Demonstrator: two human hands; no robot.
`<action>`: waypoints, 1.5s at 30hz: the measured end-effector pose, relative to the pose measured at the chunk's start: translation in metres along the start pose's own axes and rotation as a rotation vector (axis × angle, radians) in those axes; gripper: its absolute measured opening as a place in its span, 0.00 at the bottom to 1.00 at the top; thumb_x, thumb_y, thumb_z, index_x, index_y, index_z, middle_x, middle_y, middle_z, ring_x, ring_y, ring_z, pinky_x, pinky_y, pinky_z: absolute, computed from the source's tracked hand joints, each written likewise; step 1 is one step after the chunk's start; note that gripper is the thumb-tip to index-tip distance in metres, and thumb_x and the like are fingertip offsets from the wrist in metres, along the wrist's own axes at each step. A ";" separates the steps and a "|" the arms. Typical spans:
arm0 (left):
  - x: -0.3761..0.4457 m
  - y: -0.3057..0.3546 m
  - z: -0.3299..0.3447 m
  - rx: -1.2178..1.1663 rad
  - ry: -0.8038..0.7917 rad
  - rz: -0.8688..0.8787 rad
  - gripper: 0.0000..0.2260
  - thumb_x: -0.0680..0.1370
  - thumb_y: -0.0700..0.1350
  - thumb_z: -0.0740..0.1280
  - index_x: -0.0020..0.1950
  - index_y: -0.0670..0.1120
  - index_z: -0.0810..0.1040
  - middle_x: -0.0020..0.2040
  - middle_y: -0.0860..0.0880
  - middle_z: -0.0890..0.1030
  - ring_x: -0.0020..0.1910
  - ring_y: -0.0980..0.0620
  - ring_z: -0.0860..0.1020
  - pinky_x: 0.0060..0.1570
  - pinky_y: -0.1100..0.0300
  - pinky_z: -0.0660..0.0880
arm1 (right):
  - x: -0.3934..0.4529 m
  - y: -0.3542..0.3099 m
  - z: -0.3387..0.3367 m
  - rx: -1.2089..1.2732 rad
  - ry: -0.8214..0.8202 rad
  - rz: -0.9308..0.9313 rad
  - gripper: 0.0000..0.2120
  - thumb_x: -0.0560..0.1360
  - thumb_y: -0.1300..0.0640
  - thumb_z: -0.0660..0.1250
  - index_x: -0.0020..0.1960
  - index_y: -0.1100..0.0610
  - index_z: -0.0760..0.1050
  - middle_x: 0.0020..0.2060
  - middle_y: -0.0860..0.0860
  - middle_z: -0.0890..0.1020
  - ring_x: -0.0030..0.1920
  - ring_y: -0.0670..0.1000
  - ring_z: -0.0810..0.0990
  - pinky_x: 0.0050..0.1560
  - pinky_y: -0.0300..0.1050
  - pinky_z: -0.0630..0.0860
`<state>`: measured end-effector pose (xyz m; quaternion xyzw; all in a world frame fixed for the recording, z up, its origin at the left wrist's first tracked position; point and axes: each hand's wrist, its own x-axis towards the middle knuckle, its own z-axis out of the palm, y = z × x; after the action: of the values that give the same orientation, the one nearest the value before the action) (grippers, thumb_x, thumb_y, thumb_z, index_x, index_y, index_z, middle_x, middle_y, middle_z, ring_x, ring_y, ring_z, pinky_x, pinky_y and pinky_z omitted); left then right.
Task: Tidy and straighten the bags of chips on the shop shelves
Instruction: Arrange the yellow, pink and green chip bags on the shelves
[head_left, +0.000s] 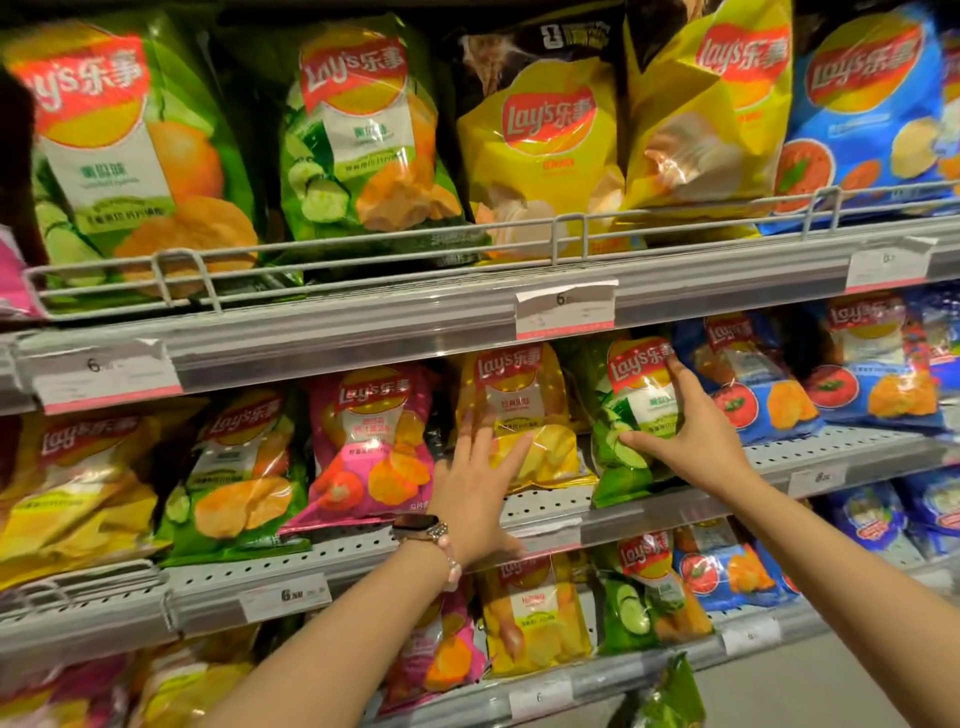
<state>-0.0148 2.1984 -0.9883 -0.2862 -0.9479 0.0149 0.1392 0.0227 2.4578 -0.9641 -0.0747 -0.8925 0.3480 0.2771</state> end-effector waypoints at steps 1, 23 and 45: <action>0.000 0.000 0.000 0.001 -0.002 -0.003 0.57 0.62 0.65 0.76 0.76 0.61 0.36 0.76 0.45 0.47 0.75 0.40 0.49 0.68 0.40 0.64 | -0.004 0.000 0.001 0.032 0.034 -0.017 0.50 0.64 0.48 0.78 0.77 0.51 0.52 0.66 0.54 0.72 0.63 0.57 0.74 0.57 0.56 0.75; -0.073 -0.079 -0.039 -0.278 0.271 -0.560 0.50 0.61 0.70 0.73 0.75 0.48 0.58 0.69 0.40 0.65 0.68 0.42 0.66 0.62 0.49 0.70 | -0.076 -0.093 0.040 0.297 0.253 -0.096 0.49 0.57 0.31 0.71 0.72 0.42 0.55 0.64 0.45 0.72 0.63 0.49 0.73 0.57 0.49 0.75; -0.160 -0.134 -0.061 -0.605 0.654 -0.352 0.46 0.63 0.60 0.75 0.77 0.57 0.57 0.60 0.54 0.69 0.57 0.60 0.67 0.53 0.60 0.70 | -0.083 -0.179 0.091 0.085 0.151 -0.164 0.49 0.62 0.32 0.72 0.75 0.48 0.55 0.66 0.47 0.74 0.63 0.52 0.74 0.51 0.48 0.76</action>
<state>0.0568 1.9956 -0.9555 -0.1387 -0.8501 -0.3763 0.3412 0.0533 2.2445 -0.9370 -0.0158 -0.8566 0.3551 0.3741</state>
